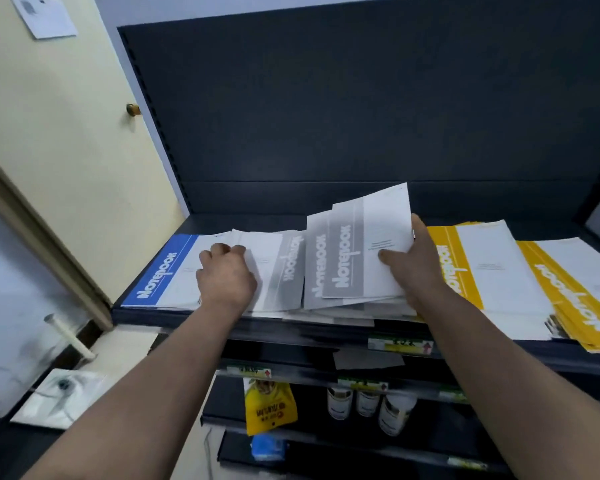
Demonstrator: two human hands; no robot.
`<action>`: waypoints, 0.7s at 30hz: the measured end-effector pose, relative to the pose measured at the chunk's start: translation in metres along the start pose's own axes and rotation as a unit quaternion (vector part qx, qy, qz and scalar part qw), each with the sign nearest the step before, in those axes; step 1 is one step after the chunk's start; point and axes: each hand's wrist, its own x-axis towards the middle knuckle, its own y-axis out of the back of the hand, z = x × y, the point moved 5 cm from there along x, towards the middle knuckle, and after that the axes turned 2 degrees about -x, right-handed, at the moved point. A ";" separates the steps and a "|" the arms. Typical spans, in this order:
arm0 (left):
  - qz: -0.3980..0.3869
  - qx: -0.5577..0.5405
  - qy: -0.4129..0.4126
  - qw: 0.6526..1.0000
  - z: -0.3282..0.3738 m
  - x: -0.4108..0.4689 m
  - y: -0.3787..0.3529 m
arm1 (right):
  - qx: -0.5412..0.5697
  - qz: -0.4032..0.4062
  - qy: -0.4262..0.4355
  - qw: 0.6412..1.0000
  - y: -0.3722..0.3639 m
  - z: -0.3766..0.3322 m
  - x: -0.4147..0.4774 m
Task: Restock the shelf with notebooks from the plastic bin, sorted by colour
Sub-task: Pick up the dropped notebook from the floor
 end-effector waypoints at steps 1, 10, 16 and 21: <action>0.015 0.007 -0.010 1.000 0.000 0.001 0.001 | -0.033 -0.011 -0.008 0.999 -0.004 0.001 0.003; 0.100 -0.113 -0.085 0.985 -0.008 -0.013 0.021 | -0.497 -0.076 0.132 0.854 -0.038 -0.007 -0.020; 0.126 -0.150 -0.155 0.968 -0.061 -0.065 0.029 | -0.444 -0.106 0.293 0.840 -0.093 -0.029 -0.101; 0.097 -0.129 -0.107 0.981 -0.167 -0.126 0.017 | -0.457 -0.123 0.354 0.807 -0.164 -0.023 -0.207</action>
